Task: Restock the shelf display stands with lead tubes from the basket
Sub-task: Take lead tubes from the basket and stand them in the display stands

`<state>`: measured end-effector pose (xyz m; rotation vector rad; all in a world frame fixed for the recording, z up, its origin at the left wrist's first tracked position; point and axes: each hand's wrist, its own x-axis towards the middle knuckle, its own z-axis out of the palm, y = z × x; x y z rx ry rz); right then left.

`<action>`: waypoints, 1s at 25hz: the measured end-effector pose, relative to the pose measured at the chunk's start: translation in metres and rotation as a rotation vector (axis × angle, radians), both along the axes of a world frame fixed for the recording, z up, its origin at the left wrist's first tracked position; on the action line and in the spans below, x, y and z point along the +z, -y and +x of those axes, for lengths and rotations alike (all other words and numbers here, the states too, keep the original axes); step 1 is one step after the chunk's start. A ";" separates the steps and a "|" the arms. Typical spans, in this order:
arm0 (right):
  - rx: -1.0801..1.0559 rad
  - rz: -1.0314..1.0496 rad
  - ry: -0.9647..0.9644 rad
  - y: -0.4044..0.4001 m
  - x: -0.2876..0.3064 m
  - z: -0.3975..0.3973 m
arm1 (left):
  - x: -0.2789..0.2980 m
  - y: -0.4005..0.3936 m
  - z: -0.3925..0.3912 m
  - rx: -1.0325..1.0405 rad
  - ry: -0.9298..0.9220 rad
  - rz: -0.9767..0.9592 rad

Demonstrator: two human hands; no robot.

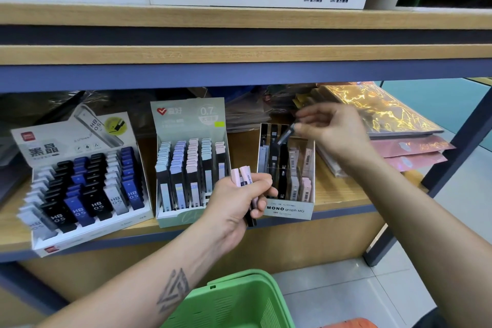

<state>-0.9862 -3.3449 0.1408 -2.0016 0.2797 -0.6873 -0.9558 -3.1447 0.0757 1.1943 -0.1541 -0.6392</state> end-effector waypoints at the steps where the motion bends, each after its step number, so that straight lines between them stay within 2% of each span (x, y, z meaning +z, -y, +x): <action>1: -0.087 -0.159 0.035 0.001 0.004 0.006 | 0.001 -0.001 0.000 -0.010 -0.009 0.001; 4: -0.130 -0.371 0.100 -0.005 0.002 0.026 | 0.001 -0.007 0.003 -0.021 -0.014 0.014; 8: -0.156 -0.594 0.091 -0.011 -0.012 0.045 | 0.000 -0.015 0.008 -0.022 -0.003 0.019; 21: -0.191 -0.802 -0.050 -0.017 -0.031 0.060 | -0.002 -0.023 0.011 -0.037 0.012 0.025; 25: -0.187 -0.797 -0.042 -0.013 -0.027 0.055 | -0.003 -0.024 0.010 -0.078 -0.010 0.038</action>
